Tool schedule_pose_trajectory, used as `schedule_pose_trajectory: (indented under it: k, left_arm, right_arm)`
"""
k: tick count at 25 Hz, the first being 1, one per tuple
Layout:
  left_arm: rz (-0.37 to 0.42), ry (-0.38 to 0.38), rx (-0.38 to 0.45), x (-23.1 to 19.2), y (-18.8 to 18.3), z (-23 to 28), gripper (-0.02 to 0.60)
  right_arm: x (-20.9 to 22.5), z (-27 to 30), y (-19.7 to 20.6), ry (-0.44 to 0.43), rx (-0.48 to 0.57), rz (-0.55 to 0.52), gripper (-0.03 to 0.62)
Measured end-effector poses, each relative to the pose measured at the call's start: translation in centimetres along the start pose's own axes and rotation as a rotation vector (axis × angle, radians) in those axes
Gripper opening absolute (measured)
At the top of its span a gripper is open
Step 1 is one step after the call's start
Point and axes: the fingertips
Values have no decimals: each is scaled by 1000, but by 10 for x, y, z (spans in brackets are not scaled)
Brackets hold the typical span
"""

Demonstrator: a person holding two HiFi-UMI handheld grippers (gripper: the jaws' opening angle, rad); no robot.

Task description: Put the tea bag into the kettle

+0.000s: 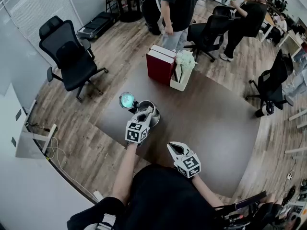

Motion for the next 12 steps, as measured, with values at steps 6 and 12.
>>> schedule_pose_trajectory:
  k: [6, 12]
  left_arm:
    - [18, -22, -43, 1, 1, -1, 17]
    - [42, -52, -20, 1, 0, -1, 46]
  right_arm:
    - [3, -4, 0, 15, 5, 3, 6]
    - [6, -6, 0, 27, 11, 10, 6]
Point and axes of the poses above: the fingertips, and each gripper's own axes: z forward along the fingers, x to its right, y out of its underside, and after that the axes turned 1 degree about -y, right-handed
